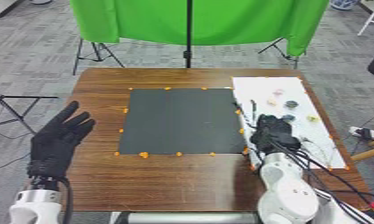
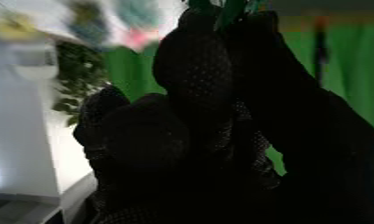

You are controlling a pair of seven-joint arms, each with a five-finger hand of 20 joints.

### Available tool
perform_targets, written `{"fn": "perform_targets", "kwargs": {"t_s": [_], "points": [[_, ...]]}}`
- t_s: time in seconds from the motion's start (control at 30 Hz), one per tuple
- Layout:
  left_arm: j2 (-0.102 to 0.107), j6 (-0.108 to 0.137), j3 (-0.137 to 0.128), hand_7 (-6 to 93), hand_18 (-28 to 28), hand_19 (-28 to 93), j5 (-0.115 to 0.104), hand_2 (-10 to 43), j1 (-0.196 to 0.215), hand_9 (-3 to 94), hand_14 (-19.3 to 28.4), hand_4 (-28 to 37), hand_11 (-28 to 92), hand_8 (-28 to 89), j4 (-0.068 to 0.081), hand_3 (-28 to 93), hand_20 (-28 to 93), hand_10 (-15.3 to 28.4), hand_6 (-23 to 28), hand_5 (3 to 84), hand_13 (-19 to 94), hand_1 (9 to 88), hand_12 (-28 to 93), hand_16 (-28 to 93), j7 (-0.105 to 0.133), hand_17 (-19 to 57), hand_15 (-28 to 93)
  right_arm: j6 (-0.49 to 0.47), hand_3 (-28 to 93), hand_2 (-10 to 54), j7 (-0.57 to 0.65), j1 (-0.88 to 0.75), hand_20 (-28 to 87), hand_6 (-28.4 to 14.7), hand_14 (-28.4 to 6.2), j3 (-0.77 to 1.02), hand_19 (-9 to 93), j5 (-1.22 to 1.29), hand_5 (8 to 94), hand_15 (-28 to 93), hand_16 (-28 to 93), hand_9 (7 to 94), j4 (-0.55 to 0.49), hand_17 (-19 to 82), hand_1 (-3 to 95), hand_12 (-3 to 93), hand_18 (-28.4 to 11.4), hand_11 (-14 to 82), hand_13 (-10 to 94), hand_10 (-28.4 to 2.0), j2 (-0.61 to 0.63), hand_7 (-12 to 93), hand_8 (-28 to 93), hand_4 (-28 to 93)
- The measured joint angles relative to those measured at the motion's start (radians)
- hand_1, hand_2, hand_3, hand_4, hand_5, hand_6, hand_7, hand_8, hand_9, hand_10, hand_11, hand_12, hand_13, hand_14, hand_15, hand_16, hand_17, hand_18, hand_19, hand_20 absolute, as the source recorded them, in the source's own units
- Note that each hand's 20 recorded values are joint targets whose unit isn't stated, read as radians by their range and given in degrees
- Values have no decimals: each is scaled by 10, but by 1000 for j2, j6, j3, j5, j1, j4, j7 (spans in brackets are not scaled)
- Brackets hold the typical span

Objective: Arrange flowers

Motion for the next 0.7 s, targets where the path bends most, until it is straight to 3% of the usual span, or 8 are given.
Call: {"fn": "perform_targets", "kwargs": {"t_s": [0.17, 0.37, 0.53, 0.7], "points": [[0, 5, -16, 104, 262, 555, 3, 61, 14, 386, 284, -232, 234, -90, -14, 789, 73, 212, 94, 407, 264, 250, 107, -86, -5, -90, 503, 28, 724, -95, -99, 169, 397, -46, -70, -120, 932, 56, 917, 720, 221, 936, 30, 468, 564, 208, -242, 443, 870, -118, -67, 211, 122, -283], [4, 15, -23, 105, 263, 555, 7, 60, 18, 386, 284, -231, 234, -90, -24, 789, 75, 212, 94, 406, 264, 251, 107, -87, -17, -90, 503, 29, 726, -95, -267, 388, 410, -44, -69, -272, 932, 167, 920, 723, 222, 937, 256, 474, 554, 207, -243, 450, 873, -116, -283, 211, 120, -283], [36, 29, -10, 104, 262, 555, 7, 61, -1, 386, 284, -231, 235, -90, -25, 789, 76, 212, 95, 407, 264, 251, 107, -87, -16, -90, 503, -2, 722, -95, -300, 501, 417, -41, -69, -341, 932, 167, 921, 728, 224, 937, 442, 474, 549, 208, -244, 463, 874, -112, -471, 211, 117, -281], [62, 32, 18, 105, 263, 555, 7, 61, -54, 386, 284, -231, 235, -90, -16, 789, 77, 212, 95, 407, 264, 251, 107, -87, -25, -90, 504, -68, 699, -95, -270, 571, 443, -34, -67, -381, 932, 224, 926, 744, 226, 937, 557, 479, 539, 205, -248, 492, 877, -106, -608, 217, 110, -279]]}}
